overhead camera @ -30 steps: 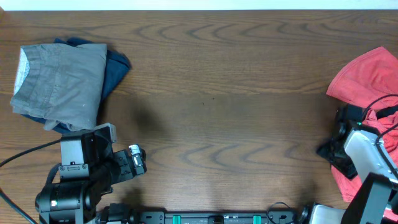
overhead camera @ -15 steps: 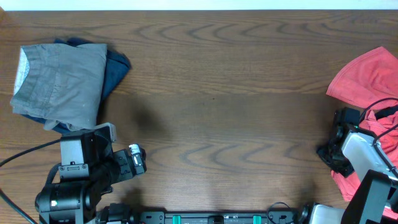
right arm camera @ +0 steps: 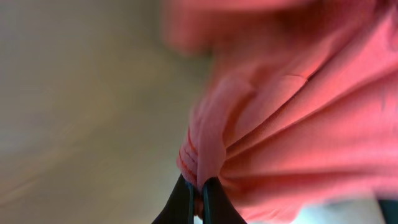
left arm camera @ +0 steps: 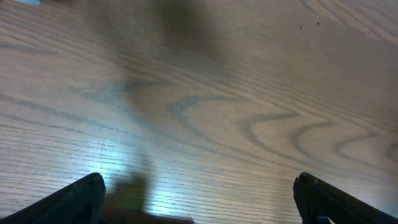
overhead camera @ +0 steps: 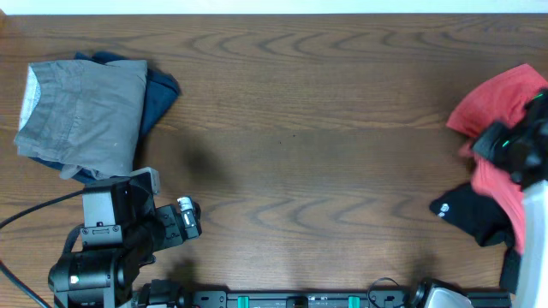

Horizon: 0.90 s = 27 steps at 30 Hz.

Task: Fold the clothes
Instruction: 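Drag the orange T-shirt leftward toward the left gripper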

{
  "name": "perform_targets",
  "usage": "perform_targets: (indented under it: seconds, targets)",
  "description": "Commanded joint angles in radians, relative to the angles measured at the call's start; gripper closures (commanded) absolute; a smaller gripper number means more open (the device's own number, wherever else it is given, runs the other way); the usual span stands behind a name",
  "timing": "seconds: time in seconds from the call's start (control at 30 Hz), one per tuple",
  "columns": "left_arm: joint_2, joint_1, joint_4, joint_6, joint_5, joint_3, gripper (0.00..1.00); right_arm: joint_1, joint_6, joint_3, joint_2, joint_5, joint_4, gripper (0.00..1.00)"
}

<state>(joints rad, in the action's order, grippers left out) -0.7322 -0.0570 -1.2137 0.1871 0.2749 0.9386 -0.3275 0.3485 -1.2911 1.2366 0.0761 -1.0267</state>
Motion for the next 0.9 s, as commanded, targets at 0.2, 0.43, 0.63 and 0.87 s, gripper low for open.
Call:
perform_targets:
  seconds: [0.2, 0.43, 0.63, 0.87]
  targets:
    - [0.000, 0.002, 0.019, 0.010, 0.002, 0.017, 0.02, 0.298, -0.261, -0.171, -0.018, 0.399, -0.035, 0.99]
    - [0.000, 0.002, 0.026, 0.010, 0.002, 0.017, 0.02, 0.645, -0.260, 0.005, 0.086, 0.399, 0.105, 0.99]
    - [0.000, 0.002, 0.088, 0.010, 0.004, 0.017, 0.02, 0.870, -0.260, 0.102, 0.245, 0.385, 0.456, 0.94]
    - [-0.013, 0.003, 0.185, 0.010, 0.016, 0.013, 0.02, 0.959, -0.176, 0.101, 0.403, 0.215, 0.827, 0.55]
